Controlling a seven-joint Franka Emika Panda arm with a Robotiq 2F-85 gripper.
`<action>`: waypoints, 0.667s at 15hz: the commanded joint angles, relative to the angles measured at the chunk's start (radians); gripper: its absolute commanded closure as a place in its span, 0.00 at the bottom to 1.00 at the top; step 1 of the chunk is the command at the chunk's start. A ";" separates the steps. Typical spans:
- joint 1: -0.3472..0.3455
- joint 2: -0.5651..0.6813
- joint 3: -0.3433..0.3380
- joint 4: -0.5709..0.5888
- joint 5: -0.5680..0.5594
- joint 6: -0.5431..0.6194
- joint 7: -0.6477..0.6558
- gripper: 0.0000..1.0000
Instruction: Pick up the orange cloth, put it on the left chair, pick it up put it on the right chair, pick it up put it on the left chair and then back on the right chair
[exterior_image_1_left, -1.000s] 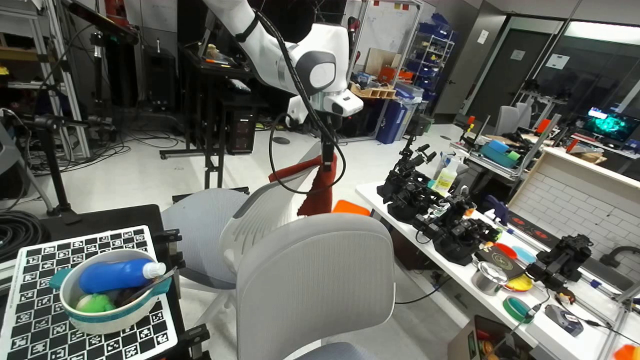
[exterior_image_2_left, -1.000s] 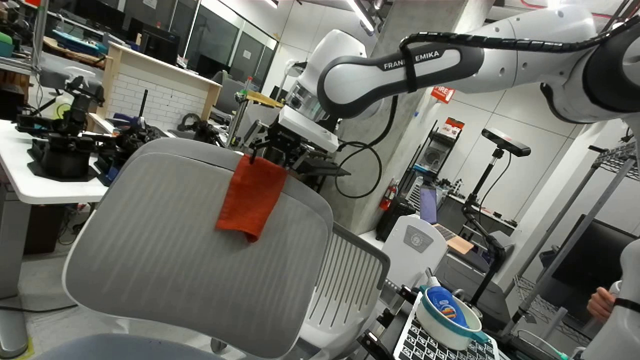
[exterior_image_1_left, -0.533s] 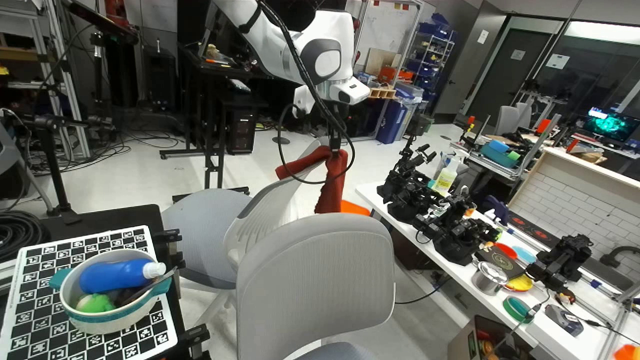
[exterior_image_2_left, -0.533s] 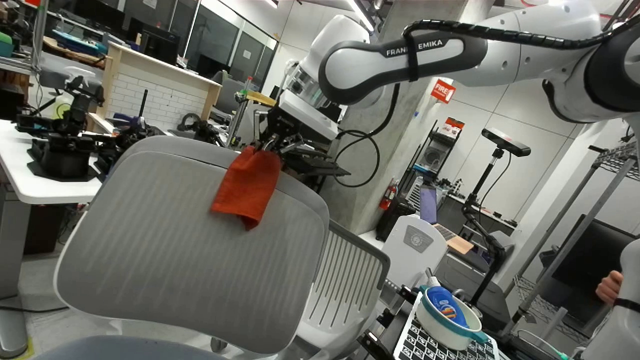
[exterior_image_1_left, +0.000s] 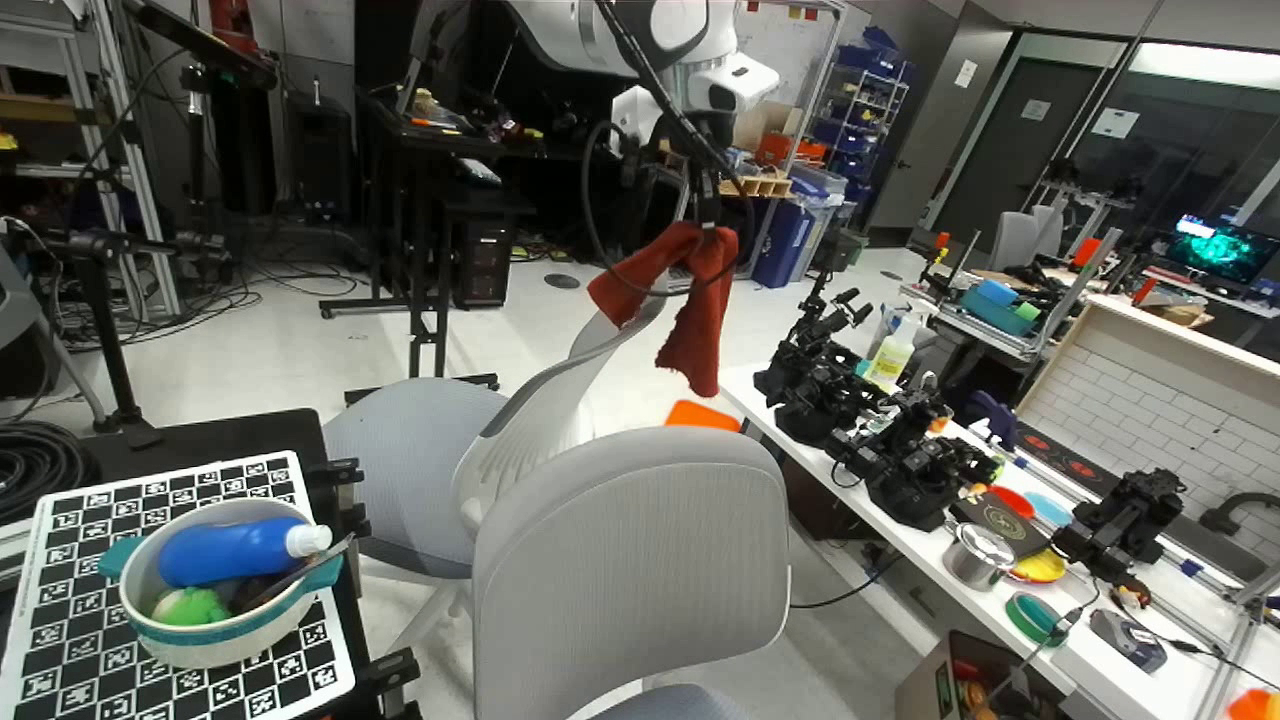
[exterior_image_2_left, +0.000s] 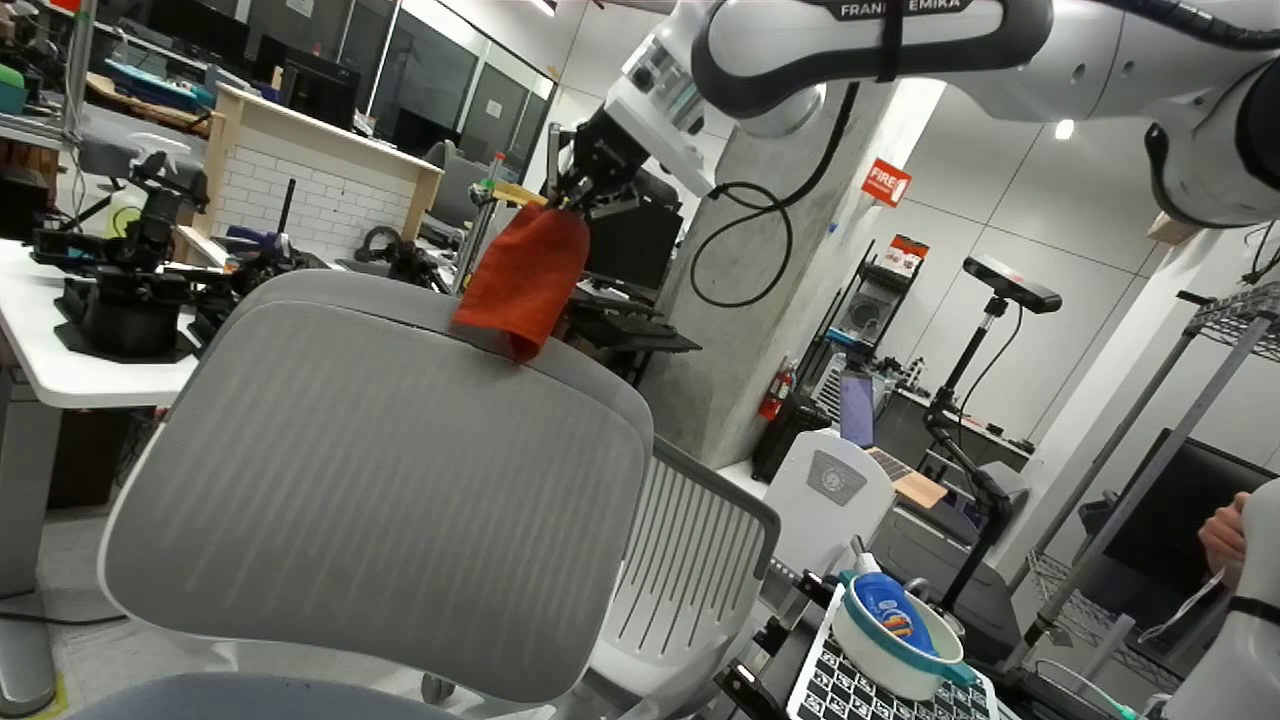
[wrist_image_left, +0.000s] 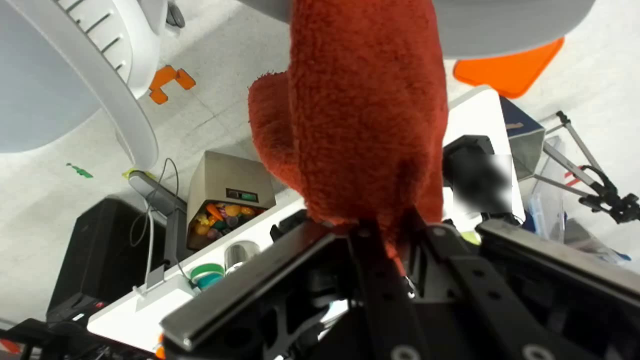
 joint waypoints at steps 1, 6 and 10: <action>-0.017 -0.078 -0.022 0.002 0.012 -0.051 -0.021 0.96; -0.063 -0.136 -0.044 -0.005 0.014 -0.065 -0.022 0.96; -0.094 -0.137 -0.055 -0.019 0.008 -0.055 -0.010 0.96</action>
